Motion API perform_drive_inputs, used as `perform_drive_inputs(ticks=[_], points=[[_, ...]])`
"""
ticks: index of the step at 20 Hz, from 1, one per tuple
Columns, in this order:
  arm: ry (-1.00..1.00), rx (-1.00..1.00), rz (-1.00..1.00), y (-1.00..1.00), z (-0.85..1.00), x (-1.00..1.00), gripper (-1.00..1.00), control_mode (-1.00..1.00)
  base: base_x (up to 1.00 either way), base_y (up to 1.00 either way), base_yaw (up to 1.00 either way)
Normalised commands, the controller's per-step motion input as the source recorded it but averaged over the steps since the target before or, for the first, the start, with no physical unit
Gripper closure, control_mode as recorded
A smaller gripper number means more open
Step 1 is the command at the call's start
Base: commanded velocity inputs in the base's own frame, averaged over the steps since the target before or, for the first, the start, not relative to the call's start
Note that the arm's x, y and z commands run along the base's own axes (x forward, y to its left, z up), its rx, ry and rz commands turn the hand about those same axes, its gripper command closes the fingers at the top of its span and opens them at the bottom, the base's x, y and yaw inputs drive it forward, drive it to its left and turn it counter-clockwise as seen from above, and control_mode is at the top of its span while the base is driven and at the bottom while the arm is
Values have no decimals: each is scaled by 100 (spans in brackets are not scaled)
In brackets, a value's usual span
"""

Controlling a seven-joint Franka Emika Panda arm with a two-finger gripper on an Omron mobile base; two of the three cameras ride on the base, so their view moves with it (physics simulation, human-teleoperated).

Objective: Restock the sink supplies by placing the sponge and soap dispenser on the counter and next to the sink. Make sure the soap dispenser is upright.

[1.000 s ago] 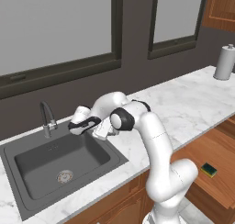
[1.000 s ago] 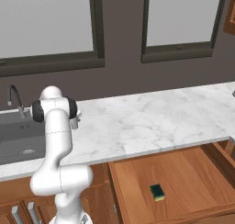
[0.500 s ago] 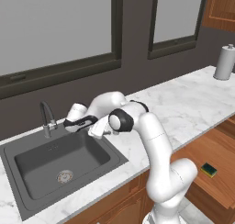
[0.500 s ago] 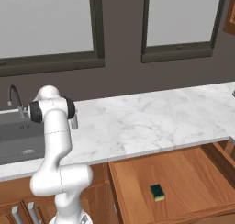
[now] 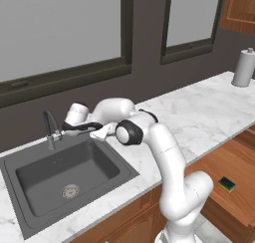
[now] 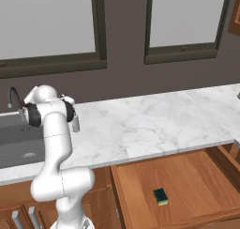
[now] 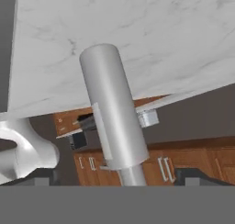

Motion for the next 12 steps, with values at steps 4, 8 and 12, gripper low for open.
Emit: perform_drive_inputs(ticks=[4,8,12], points=[[-1,-6,0,21,60,11,-100,-100,0,0,0],[0,-7,0,5,46,0,-100,-100,0,0,0],[0,-5,0,0,55,0,-100,-100,0,0,0]])
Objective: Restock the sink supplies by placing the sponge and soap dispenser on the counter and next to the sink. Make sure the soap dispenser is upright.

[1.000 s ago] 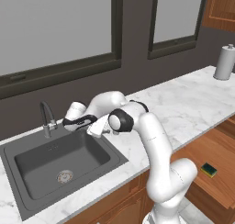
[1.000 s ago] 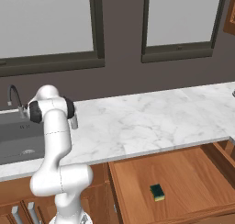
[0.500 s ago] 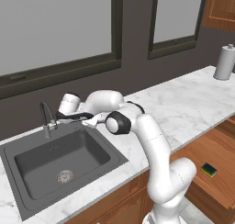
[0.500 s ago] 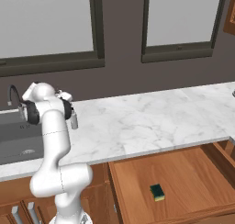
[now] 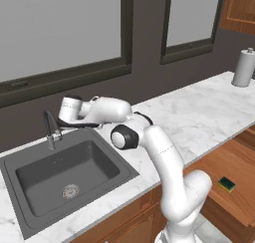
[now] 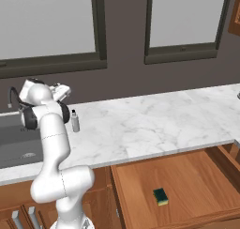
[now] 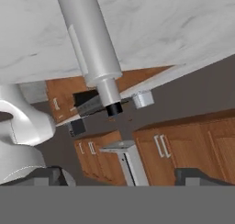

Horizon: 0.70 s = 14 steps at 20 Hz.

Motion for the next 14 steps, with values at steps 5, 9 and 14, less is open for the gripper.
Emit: perform_drive_inputs(ticks=[5,9,14], points=[[-1,-5,0,0,67,-6,-100,-100,0,0,0],[-13,-2,0,0,34,-36,-100,-100,0,0,0],[-24,0,-1,-17,0,-88,-100,-100,0,0,0]])
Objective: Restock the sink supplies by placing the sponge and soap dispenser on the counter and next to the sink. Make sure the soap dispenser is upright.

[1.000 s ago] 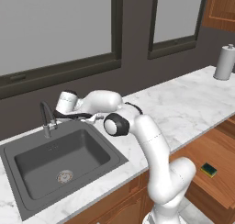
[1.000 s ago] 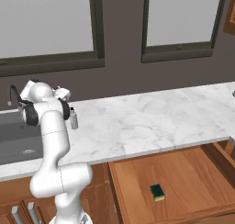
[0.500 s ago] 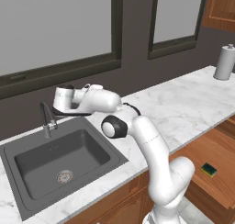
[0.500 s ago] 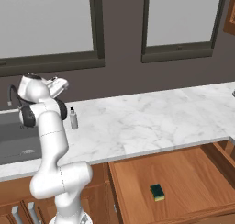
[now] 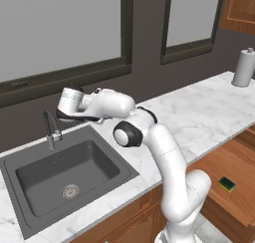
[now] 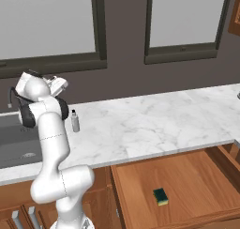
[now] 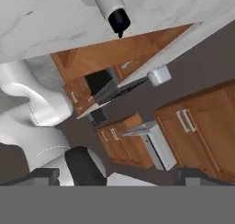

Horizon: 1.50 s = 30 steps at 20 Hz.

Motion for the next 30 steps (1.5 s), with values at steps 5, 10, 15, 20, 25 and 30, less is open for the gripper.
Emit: perform_drive_inputs(ticks=[5,10,15,20,25,30], points=[[-20,0,-5,-29,27,-96,-100,-100,0,0,0],[-20,-2,-10,-23,85,-73,-100,-100,0,0,0],[-24,-2,-9,-24,52,-59,-100,-100,0,0,0],[-30,0,-7,-56,53,-63,-100,-100,0,0,0],[-33,0,-8,-63,71,-64,-100,-100,0,0,0],[-37,0,-15,-77,22,-76,-100,-100,0,0,0]])
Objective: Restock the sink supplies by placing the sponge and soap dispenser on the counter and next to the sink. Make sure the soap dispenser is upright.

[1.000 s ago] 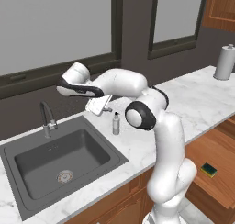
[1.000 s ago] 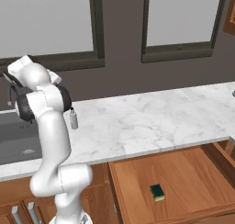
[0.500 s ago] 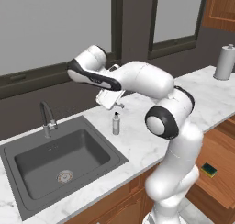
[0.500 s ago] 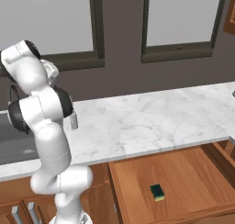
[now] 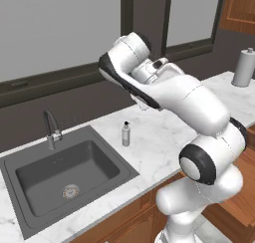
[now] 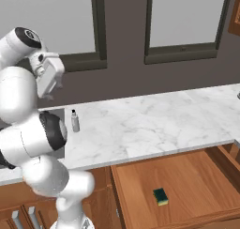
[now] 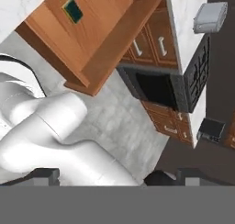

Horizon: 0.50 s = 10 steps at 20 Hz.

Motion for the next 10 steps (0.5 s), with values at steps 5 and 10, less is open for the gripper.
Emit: perform_drive_inputs(ticks=[5,10], points=[[-30,8,-21,-94,-2,-93,-100,-100,0,0,0],[-16,17,-25,-100,-31,-77,-100,-100,0,0,0]])
